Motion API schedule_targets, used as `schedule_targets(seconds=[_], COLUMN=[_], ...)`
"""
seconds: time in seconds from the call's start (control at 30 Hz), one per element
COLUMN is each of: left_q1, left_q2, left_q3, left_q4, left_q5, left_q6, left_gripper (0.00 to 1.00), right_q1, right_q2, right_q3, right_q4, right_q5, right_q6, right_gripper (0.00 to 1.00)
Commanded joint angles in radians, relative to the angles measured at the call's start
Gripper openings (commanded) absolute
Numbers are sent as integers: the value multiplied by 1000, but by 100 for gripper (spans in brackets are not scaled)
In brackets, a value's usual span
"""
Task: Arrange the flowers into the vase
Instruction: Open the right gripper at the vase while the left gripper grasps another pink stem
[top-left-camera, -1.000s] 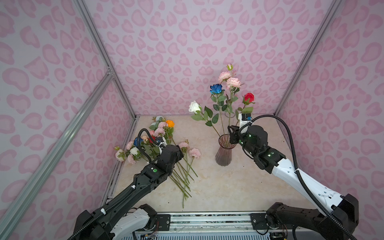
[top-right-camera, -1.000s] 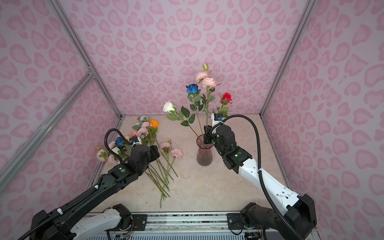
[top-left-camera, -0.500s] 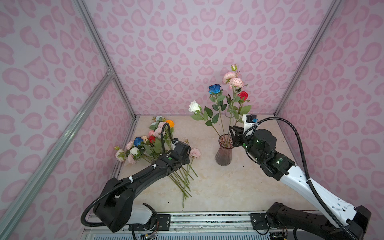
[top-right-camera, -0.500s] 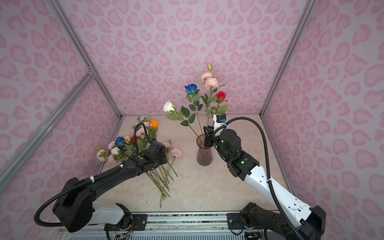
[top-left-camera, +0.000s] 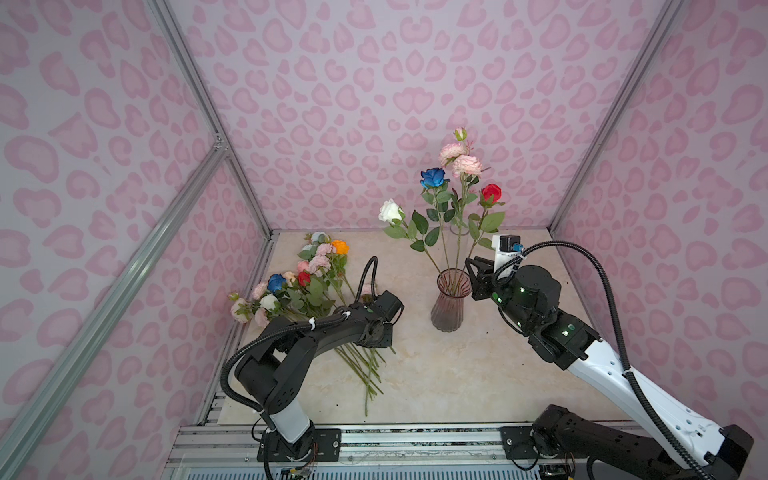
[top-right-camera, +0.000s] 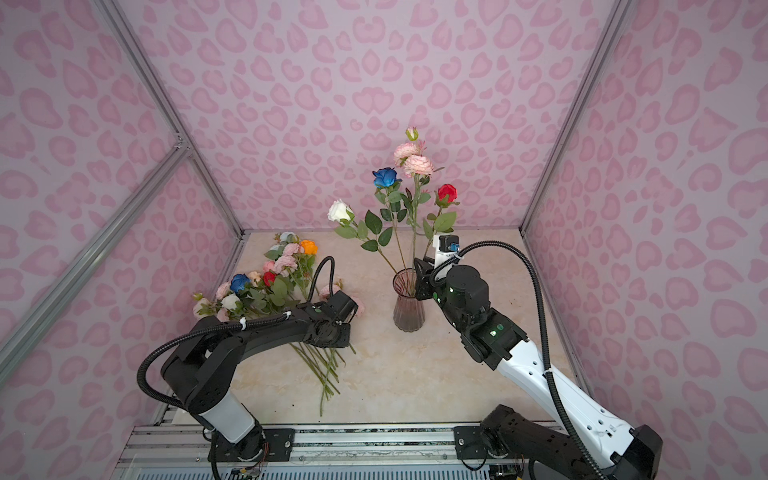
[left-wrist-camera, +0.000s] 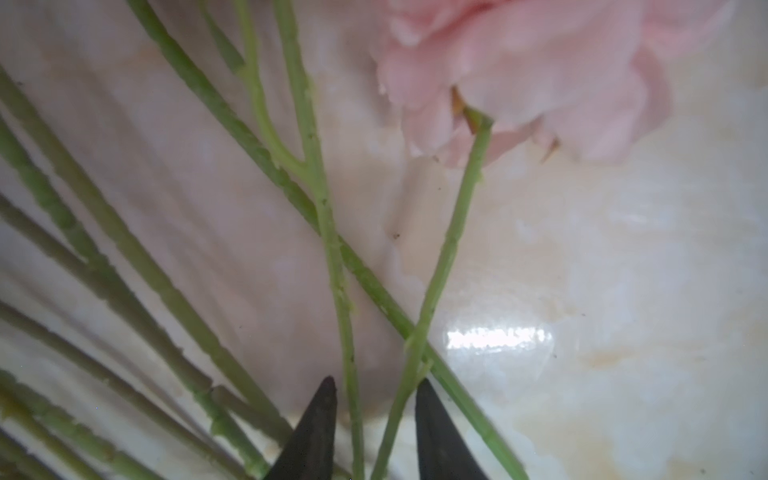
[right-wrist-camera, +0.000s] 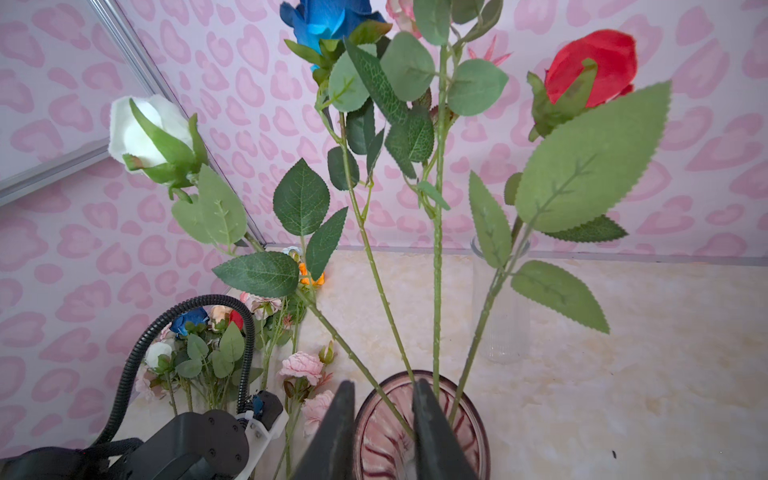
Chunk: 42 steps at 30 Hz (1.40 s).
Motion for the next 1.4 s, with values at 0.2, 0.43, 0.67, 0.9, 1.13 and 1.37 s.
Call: schedule_targets(seconds=[0.2, 0.43, 0.67, 0.9, 1.13, 1.37], left_q1=[0, 2, 49, 116, 117, 117], left_q2=[-23, -182, -442, -810, -1052, -950], left_q3=[63, 89, 89, 14, -35, 115], left_q4=[-37, -107, -139, 8, 387, 498], left_q5=[-18, -23, -66, -166, -119, 125], left_q6=[45, 24, 16, 94, 334, 424], left_gripper=[16, 9, 9, 10, 8, 3], right_q1=[2, 5, 15, 55, 154, 294], right_q2=[-14, -19, -28, -32, 19, 136], right_q3=[11, 24, 40, 68, 151, 289], right_q4=[-4, -3, -8, -8, 14, 14], right_q5=[12, 8, 2, -23, -93, -156], right_q6=[-10, -10, -11, -22, -86, -152], right_gripper=[26, 26, 26, 29, 31, 45])
